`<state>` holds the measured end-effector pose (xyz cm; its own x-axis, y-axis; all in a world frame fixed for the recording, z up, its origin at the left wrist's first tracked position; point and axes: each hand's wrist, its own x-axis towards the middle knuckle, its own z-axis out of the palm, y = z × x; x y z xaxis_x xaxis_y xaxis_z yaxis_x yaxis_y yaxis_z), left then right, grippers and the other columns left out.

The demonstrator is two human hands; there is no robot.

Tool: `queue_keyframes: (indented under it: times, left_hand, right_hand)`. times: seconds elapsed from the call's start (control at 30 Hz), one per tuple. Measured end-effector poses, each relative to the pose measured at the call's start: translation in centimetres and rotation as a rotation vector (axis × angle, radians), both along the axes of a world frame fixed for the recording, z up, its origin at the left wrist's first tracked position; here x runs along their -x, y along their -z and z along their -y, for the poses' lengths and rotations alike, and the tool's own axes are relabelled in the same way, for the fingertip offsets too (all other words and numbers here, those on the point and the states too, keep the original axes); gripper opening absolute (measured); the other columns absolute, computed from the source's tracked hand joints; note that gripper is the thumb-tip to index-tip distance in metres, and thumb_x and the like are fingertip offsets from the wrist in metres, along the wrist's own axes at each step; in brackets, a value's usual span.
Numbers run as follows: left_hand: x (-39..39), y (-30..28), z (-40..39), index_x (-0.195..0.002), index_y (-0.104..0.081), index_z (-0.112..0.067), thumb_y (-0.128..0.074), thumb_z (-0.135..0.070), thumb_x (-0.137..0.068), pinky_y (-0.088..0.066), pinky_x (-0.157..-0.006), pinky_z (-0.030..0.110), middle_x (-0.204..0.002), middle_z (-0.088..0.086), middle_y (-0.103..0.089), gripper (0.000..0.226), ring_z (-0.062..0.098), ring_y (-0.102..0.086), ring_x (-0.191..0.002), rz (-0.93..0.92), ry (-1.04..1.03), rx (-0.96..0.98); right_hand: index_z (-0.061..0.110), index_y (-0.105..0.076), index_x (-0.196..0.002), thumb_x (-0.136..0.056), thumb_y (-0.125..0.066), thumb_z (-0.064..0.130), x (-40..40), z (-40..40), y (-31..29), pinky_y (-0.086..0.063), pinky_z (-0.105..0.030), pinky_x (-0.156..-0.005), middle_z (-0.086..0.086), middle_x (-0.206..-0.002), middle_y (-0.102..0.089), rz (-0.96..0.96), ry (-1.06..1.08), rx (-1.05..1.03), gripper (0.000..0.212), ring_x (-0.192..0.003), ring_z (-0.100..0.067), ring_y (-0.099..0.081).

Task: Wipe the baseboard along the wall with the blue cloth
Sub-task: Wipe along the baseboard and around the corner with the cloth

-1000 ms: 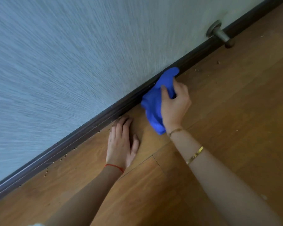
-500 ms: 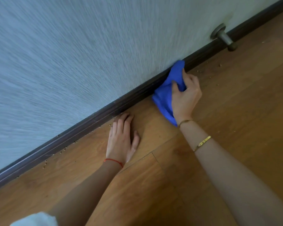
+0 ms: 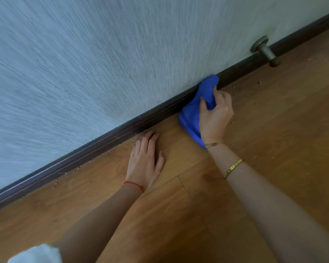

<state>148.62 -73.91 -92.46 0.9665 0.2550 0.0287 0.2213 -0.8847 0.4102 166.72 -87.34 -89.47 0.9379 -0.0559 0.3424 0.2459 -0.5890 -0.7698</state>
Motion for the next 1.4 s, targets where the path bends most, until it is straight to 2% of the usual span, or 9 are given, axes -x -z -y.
queue_keyframes:
  times: [0.17,0.27,0.37,0.47,0.7,0.93,1.07,1.2,1.4]
  left_hand:
    - [1.8,-0.3,-0.3,-0.147,-0.042,-0.010,-0.048,-0.033,-0.098,-0.036,-0.112,0.037,-0.147,0.009,-0.043,0.054,0.024,-0.044,-0.130,0.014,-0.031,0.023]
    - [3.1,-0.2,-0.9,-0.146,-0.043,-0.009,-0.046,-0.035,-0.098,-0.038,-0.111,0.040,-0.147,0.010,-0.044,0.054,0.025,-0.045,-0.128,0.019,-0.073,0.018]
    - [3.9,-0.2,-1.6,-0.147,-0.042,-0.008,-0.044,-0.036,-0.099,-0.038,-0.111,0.042,-0.148,0.010,-0.043,0.055,0.026,-0.044,-0.130,-0.008,-0.095,-0.003]
    - [4.2,0.1,-1.9,-0.148,-0.041,-0.008,-0.043,-0.036,-0.100,-0.039,-0.110,0.044,-0.149,0.011,-0.042,0.055,0.027,-0.044,-0.130,-0.026,-0.086,-0.027]
    - [4.2,0.2,-1.9,-0.145,-0.044,-0.008,-0.045,-0.035,-0.097,-0.038,-0.110,0.045,-0.148,0.011,-0.043,0.055,0.029,-0.045,-0.128,-0.006,-0.102,-0.013]
    - [4.2,0.1,-1.9,-0.146,-0.043,-0.009,-0.043,-0.037,-0.098,-0.039,-0.109,0.045,-0.148,0.010,-0.042,0.056,0.029,-0.045,-0.127,-0.030,-0.101,-0.024]
    - [4.1,0.0,-1.9,-0.146,-0.042,-0.009,-0.043,-0.037,-0.097,-0.040,-0.107,0.047,-0.148,0.010,-0.042,0.056,0.029,-0.045,-0.125,-0.029,-0.103,-0.015]
    - [4.2,-0.1,-1.9,-0.146,-0.043,-0.010,-0.044,-0.037,-0.096,-0.039,-0.109,0.046,-0.148,0.009,-0.042,0.057,0.027,-0.043,-0.125,-0.022,-0.107,0.002]
    - [4.1,-0.1,-1.9,-0.145,-0.044,-0.009,-0.046,-0.035,-0.096,-0.040,-0.107,0.044,-0.147,0.010,-0.043,0.055,0.028,-0.044,-0.123,-0.019,-0.108,0.000]
  right_hand:
    - [-0.002,-0.065,-0.121,-0.086,-0.072,0.006,5.3,-1.9,0.8,-0.051,-0.028,-0.094,-0.013,-0.109,-0.063,0.159,-0.325,0.149,0.036,-0.102,-0.023,-0.061]
    - [0.000,-0.066,-0.120,-0.085,-0.073,0.006,5.1,-1.9,0.9,-0.051,-0.029,-0.094,-0.012,-0.109,-0.064,0.186,-0.383,0.173,0.037,-0.102,-0.022,-0.061]
    - [0.002,-0.067,-0.119,-0.087,-0.069,0.011,2.8,-0.3,0.6,-0.050,-0.028,-0.094,-0.012,-0.107,-0.063,0.115,-0.247,0.080,0.033,-0.100,-0.018,-0.060]
    - [0.000,-0.067,-0.105,-0.087,-0.068,0.011,0.7,0.3,0.0,-0.053,-0.038,-0.089,-0.013,-0.105,-0.062,0.042,-0.080,-0.003,0.022,-0.097,-0.020,-0.061]
    - [-0.001,-0.065,-0.111,-0.084,-0.072,0.003,6.1,-2.8,1.0,-0.050,-0.028,-0.095,-0.014,-0.109,-0.062,0.125,-0.413,0.129,0.028,-0.104,-0.025,-0.061]
    - [0.002,-0.062,-0.100,-0.084,-0.070,0.004,1.3,0.0,-0.3,-0.052,-0.037,-0.087,-0.011,-0.101,-0.060,0.034,-0.129,-0.027,0.018,-0.096,-0.019,-0.059]
    - [0.000,-0.062,-0.107,-0.083,-0.070,0.003,3.4,-1.0,0.1,-0.049,-0.030,-0.093,-0.013,-0.106,-0.061,0.086,-0.319,0.116,0.026,-0.102,-0.024,-0.059]
    - [0.003,-0.062,-0.105,-0.084,-0.064,0.007,5.1,-2.1,0.7,-0.046,-0.025,-0.092,-0.010,-0.104,-0.063,0.118,-0.427,0.190,0.022,-0.100,-0.023,-0.058]
    - [0.004,-0.060,-0.099,-0.082,-0.070,0.004,1.2,0.0,-0.6,-0.051,-0.034,-0.087,-0.009,-0.103,-0.061,0.004,-0.126,0.032,0.020,-0.098,-0.021,-0.060]
